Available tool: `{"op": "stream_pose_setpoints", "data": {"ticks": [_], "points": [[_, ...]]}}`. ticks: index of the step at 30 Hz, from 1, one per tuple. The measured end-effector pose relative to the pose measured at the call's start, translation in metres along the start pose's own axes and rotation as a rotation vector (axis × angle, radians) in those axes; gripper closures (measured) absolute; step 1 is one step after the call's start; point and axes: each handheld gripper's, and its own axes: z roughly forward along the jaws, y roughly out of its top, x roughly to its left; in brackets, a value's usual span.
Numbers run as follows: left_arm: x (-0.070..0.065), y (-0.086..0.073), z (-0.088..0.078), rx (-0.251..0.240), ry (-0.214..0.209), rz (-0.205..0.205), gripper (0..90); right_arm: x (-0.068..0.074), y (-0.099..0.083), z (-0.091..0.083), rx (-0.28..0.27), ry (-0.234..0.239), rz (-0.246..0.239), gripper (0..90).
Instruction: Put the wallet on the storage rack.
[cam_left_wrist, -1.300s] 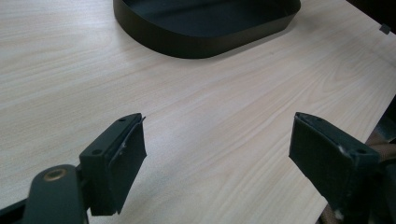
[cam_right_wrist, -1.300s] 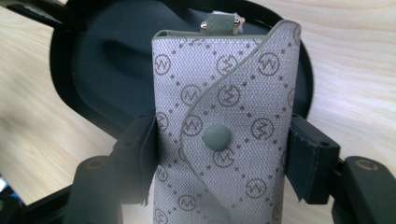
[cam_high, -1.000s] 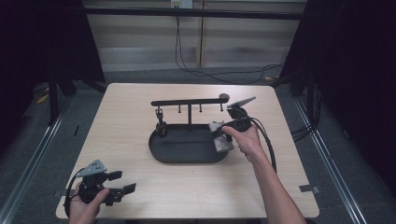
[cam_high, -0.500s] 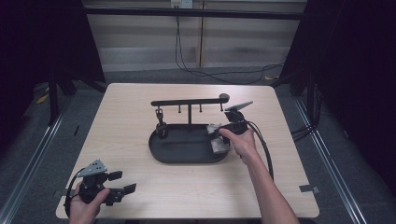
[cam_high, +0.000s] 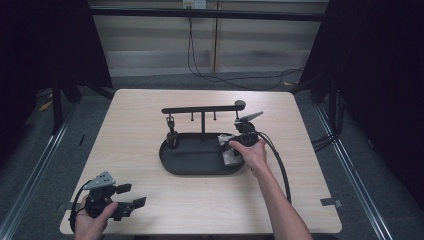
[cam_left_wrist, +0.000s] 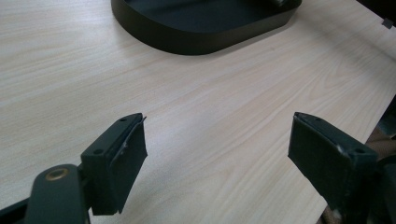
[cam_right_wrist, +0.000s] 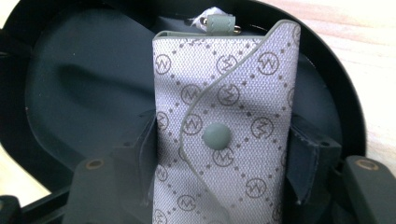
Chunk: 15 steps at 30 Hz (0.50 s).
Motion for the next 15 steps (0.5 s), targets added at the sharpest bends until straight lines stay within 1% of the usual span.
{"op": "stream_pose_setpoints", "data": {"ticks": [2, 3, 4, 7, 9, 10, 12, 14, 15], "points": [[0.0005, -0.0002, -0.0002, 0.001, 0.001, -0.002, 19.0, 0.0006, -0.0001, 0.0006, -0.011, -0.016, -0.007, 34.0], [0.0003, -0.0003, -0.0002, -0.005, 0.003, -0.009, 18.9, 0.0007, -0.0012, 0.0018, -0.010, -0.029, -0.015, 33.3], [0.0003, -0.0003, -0.0003, -0.004, 0.004, -0.009, 18.9, 0.0002, -0.0016, 0.0023, -0.018, -0.029, -0.023, 32.8], [0.0004, -0.0002, -0.0004, 0.001, 0.001, 0.000, 19.0, 0.0007, -0.0026, 0.0037, -0.013, -0.035, -0.023, 31.1], [0.0004, -0.0001, -0.0007, -0.005, 0.001, -0.008, 19.0, 0.0002, -0.0029, 0.0051, -0.014, -0.037, -0.024, 30.6], [0.0011, -0.0002, -0.0015, -0.006, 0.003, -0.005, 18.9, 0.0000, -0.0033, 0.0061, -0.006, -0.049, -0.026, 30.0], [0.0017, -0.0007, -0.0020, -0.011, 0.005, -0.015, 19.0, 0.0000, -0.0034, 0.0057, -0.015, -0.049, -0.020, 29.5], [0.0019, -0.0004, -0.0017, -0.007, 0.004, -0.010, 19.0, 0.0002, -0.0033, 0.0059, -0.015, -0.052, -0.022, 28.9], [0.0013, -0.0002, -0.0014, -0.007, 0.001, -0.010, 19.0, 0.0005, -0.0039, 0.0056, -0.019, -0.058, -0.026, 26.7]]}}
